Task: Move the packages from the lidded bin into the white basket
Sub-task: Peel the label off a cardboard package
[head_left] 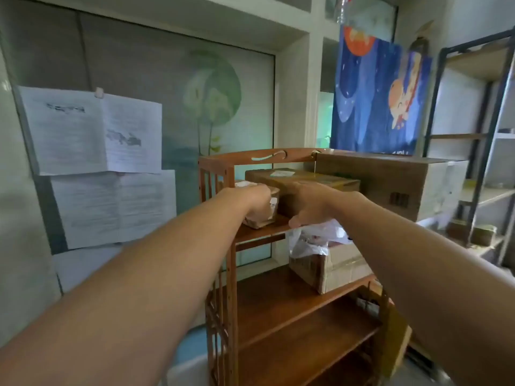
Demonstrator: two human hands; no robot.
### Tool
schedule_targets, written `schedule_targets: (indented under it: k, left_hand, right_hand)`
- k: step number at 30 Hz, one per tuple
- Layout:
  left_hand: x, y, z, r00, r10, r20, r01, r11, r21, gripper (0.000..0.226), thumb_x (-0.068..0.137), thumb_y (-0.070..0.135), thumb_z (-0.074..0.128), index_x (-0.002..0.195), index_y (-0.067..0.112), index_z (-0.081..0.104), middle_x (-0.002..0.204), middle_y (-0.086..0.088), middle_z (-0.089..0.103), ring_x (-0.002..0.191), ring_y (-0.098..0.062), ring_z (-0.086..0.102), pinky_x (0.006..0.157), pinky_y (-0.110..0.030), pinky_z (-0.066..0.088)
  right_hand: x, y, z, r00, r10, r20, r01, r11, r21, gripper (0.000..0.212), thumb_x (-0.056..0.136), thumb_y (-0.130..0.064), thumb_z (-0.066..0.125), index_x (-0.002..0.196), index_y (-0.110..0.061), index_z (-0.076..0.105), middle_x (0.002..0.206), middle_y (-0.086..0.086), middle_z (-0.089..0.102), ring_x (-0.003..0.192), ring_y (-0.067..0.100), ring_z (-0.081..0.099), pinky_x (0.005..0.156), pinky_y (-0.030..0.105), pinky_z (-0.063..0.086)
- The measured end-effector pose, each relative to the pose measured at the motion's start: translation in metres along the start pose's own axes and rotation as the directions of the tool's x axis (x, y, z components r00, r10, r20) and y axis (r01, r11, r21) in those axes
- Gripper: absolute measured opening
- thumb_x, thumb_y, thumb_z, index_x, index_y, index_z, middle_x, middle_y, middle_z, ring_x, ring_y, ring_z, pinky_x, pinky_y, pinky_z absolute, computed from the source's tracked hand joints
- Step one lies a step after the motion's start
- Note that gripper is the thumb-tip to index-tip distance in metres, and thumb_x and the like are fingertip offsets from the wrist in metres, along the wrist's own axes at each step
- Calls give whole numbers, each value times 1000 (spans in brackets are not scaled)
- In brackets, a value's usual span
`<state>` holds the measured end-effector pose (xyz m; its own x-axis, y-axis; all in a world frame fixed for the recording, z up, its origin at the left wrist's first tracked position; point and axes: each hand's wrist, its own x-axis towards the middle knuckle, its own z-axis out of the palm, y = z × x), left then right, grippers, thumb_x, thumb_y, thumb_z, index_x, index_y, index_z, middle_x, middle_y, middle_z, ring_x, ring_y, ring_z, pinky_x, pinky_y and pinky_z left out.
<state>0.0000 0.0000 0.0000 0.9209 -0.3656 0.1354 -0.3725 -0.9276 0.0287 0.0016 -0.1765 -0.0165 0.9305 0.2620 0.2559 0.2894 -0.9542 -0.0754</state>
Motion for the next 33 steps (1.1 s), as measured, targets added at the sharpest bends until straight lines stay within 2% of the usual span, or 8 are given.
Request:
schedule_targets:
  k: [3, 8, 14, 18, 22, 27, 30, 33]
  left_hand:
    - [16, 6, 10, 994, -108, 25, 109, 993, -54, 75, 102, 16, 49, 162, 6, 7, 157, -21, 37, 140, -39, 42, 110, -45, 43]
    - [41, 11, 19, 972, -233, -28, 228, 965, -126, 57, 102, 16, 53, 152, -3, 32, 141, -23, 53, 125, -38, 56, 102, -42, 50]
    - [53, 20, 25, 944, -327, -45, 317, 936, -154, 79, 103, 8, 49, 160, -2, -5, 153, -27, 40, 131, -38, 53, 99, -40, 49]
    - [54, 22, 26, 922, -379, -84, 350, 906, -237, 70, 101, 6, 54, 159, -2, 15, 136, -21, 56, 111, -30, 63, 76, -31, 48]
    - [52, 26, 21, 926, -346, -151, 286, 904, -317, 35, 103, 9, 54, 136, -1, 50, 113, -13, 60, 88, -22, 54, 71, -29, 41]
    - [48, 31, 16, 912, -325, -250, 233, 912, -337, 39, 101, 0, 52, 140, 1, 47, 116, -14, 57, 91, -22, 56, 70, -28, 41]
    - [43, 33, 13, 911, -318, -264, 216, 911, -351, 50, 98, -3, 55, 146, 2, 42, 140, -19, 53, 110, -29, 61, 75, -27, 42]
    - [37, 37, 11, 916, -287, -281, 175, 915, -362, 50, 97, -3, 57, 145, 4, 43, 136, -17, 57, 110, -28, 61, 77, -27, 43]
  right_hand:
    - [10, 3, 1, 999, -6, -49, 7, 1000, 29, 81, 78, -36, 79, 147, -35, 38, 138, -3, 60, 123, 23, 58, 104, 48, 51]
    - [30, 6, 20, 995, -33, -97, 37, 999, 40, 72, 88, -20, 72, 151, -21, 37, 139, 4, 59, 125, 27, 57, 104, 43, 50]
    - [52, 12, 36, 982, -41, -185, 72, 984, 165, 44, 95, -9, 61, 137, -17, 51, 126, 6, 64, 118, 28, 60, 100, 40, 48]
    - [56, 10, 44, 964, 2, -264, 71, 961, 267, 35, 96, -8, 60, 129, -17, 58, 119, 4, 66, 109, 24, 61, 92, 33, 46]
    - [56, 13, 40, 941, 17, -337, 80, 959, 271, 34, 93, -8, 64, 126, -16, 63, 117, 5, 68, 109, 25, 62, 96, 37, 51]
    - [49, 14, 26, 917, 41, -397, 87, 950, 300, 36, 95, -9, 66, 130, -17, 62, 121, 3, 67, 108, 18, 60, 90, 25, 42]
    - [41, 13, 18, 913, 49, -405, 83, 949, 303, 39, 95, -8, 67, 133, -16, 61, 123, 4, 66, 101, 13, 55, 90, 25, 42]
    - [30, 15, 13, 901, 62, -428, 79, 950, 303, 39, 95, -9, 68, 133, -16, 61, 123, 4, 67, 99, 11, 53, 90, 24, 42]
